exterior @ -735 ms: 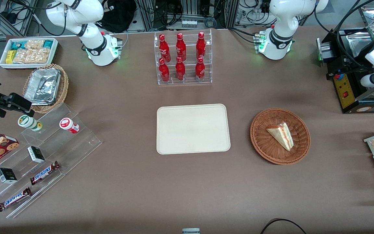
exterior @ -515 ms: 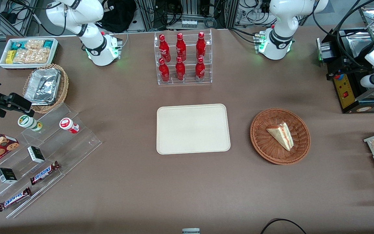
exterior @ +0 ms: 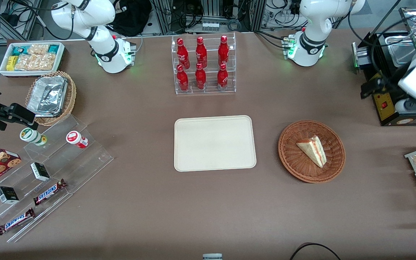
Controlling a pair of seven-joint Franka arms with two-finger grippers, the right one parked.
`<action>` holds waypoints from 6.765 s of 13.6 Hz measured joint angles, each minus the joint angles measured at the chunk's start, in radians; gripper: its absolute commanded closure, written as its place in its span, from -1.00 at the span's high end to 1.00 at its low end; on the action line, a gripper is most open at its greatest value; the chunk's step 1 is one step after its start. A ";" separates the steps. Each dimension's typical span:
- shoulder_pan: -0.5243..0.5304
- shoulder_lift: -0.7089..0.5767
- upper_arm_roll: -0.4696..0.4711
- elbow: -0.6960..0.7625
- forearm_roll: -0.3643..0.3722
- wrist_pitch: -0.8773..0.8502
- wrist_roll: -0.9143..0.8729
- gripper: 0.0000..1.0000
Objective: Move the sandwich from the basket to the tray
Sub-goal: 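Move the left gripper from rest toward the sandwich in the wicker basket, then lower the left gripper around the wrapped sandwich and close it, then lift the sandwich with the left gripper and carry it over the cream tray, then lower the sandwich onto the tray and open the left gripper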
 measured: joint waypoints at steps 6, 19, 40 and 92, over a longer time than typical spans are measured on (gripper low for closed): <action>0.000 0.120 0.000 -0.016 0.000 0.121 -0.014 1.00; -0.002 0.083 -0.067 -0.674 0.001 0.954 -0.620 1.00; -0.003 0.200 -0.084 -0.581 0.002 0.938 -0.659 -0.83; -0.646 0.432 -0.078 0.039 0.003 0.422 -0.821 1.00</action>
